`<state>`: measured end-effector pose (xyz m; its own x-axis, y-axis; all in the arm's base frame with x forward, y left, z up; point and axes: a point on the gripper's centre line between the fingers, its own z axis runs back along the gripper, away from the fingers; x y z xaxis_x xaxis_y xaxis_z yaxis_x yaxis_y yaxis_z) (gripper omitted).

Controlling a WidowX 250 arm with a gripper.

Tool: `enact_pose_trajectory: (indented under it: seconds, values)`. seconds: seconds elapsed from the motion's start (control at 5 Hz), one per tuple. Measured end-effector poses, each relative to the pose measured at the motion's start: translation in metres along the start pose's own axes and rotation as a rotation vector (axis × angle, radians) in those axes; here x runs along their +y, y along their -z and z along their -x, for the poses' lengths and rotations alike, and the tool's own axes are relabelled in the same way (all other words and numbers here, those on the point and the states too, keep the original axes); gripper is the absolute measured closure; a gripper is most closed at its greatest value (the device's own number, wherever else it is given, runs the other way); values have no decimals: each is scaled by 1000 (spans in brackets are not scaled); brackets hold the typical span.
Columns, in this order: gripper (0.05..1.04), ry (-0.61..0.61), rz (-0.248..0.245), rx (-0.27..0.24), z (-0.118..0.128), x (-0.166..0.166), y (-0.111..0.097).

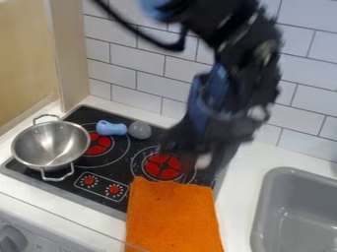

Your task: Move the thing from the orange towel and put on he right side of the stove

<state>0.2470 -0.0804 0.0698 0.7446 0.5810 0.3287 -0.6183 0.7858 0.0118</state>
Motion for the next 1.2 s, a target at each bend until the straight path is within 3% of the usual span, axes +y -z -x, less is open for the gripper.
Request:
enact_pose_trajectory:
  seconds: [0.2,0.4,1.2]
  values:
    - [591,41,40,-21,-15,-25,-4]
    - [591,63,29,-40,-25,-44,2]
    - [591,164,18,-1,-28,-100,51]
